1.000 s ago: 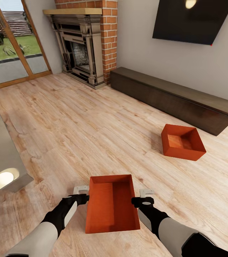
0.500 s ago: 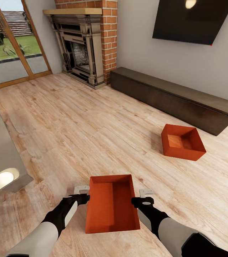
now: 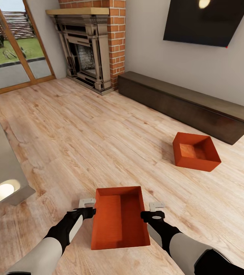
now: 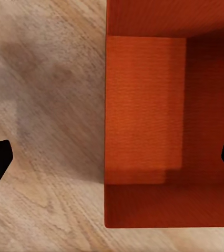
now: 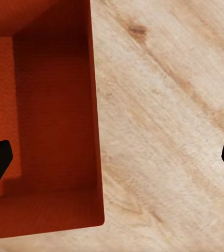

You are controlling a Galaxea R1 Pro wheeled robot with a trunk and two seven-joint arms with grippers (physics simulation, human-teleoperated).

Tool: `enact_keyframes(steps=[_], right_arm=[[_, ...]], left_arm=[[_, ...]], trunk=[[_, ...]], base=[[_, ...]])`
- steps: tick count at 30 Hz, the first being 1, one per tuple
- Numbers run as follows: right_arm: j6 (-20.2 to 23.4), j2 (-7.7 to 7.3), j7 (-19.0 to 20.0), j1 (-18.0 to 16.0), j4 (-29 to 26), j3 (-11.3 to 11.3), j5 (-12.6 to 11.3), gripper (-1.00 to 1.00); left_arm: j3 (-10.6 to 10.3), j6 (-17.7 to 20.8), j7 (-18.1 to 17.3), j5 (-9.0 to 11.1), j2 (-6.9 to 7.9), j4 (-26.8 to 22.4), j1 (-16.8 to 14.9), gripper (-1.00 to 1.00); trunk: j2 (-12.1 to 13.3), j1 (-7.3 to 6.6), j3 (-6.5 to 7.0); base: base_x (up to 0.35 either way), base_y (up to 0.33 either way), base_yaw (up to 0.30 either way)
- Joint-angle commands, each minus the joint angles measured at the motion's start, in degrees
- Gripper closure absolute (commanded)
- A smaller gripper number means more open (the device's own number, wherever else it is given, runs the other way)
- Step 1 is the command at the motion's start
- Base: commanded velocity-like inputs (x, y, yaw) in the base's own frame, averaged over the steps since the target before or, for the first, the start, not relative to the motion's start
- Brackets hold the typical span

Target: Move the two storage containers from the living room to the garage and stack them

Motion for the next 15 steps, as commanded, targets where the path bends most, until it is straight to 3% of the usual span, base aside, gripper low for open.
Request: enact_keyframes(steps=[1, 15], right_arm=[[0.23, -0.02, -0.35, -0.03, -0.08, 0.49, -0.35, -1.00], [0.46, 0.42, -0.34, -0.03, -0.08, 0.54, -0.20, -1.00]], left_arm=[[0.01, 0.31, 0.32, 0.39, -0.02, -0.12, 0.00, -1.00], [-0.02, 0.35, 0.30, 0.19, -0.02, -0.03, 0.00, -1.00]], trunk=[[-0.43, 0.22, -0.22], [-6.05, 3.30, -2.74]], base=[[0.000, 0.000, 0.000], [0.000, 0.000, 0.000]])
